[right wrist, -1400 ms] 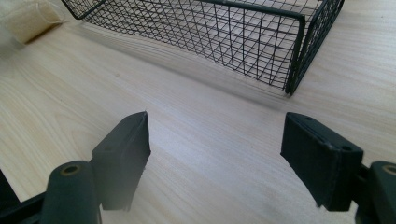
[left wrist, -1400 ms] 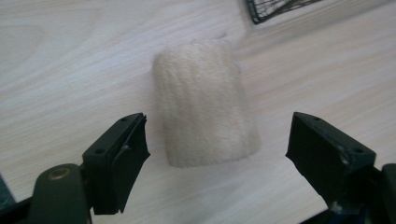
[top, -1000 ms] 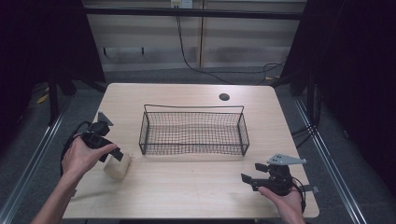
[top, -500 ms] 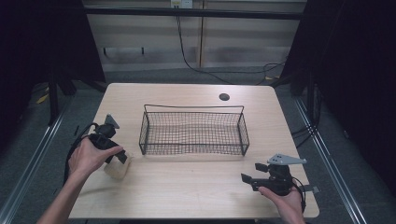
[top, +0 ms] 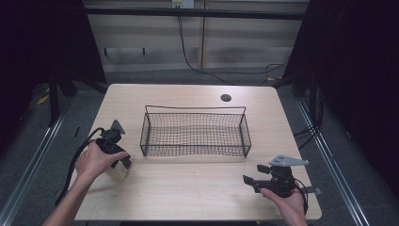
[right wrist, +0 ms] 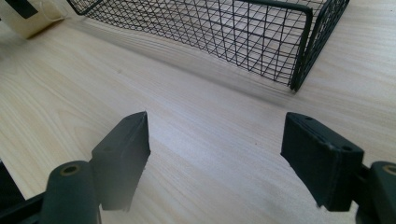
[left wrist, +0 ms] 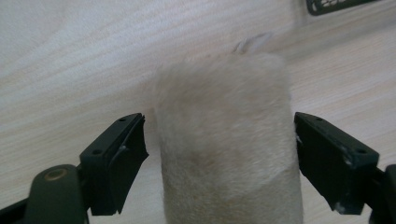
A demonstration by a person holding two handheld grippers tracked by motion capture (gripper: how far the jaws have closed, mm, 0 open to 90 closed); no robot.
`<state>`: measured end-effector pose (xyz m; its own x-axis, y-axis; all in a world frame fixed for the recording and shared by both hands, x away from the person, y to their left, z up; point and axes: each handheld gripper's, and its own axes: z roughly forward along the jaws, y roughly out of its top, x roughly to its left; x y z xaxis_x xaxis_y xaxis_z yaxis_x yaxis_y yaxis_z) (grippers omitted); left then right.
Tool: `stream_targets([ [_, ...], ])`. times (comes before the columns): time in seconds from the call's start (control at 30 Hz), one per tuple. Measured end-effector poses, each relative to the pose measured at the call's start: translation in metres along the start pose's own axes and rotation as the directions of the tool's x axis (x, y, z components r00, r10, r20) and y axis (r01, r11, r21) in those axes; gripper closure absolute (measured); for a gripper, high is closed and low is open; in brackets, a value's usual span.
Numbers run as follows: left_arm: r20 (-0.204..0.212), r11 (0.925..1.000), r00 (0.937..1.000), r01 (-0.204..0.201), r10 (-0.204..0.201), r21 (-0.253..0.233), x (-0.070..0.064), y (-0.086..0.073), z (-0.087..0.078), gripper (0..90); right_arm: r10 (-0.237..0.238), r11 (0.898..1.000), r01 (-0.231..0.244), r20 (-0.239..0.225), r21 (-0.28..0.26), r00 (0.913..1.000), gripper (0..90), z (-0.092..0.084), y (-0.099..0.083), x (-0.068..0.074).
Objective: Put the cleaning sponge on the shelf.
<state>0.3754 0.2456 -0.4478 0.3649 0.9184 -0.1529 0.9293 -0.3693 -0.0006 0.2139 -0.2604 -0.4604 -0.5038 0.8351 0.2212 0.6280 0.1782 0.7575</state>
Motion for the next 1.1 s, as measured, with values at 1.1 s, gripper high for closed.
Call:
stream_targets([
  [1.1, 0.041, 0.9943, 0.9938, -0.102, 0.103, -0.031, 0.005, -0.012, -0.011, 28.8, 0.011, 1.000, -0.011, 0.003, 0.021, 0.9999, 23.2, 0.002, -0.001, 0.000],
])
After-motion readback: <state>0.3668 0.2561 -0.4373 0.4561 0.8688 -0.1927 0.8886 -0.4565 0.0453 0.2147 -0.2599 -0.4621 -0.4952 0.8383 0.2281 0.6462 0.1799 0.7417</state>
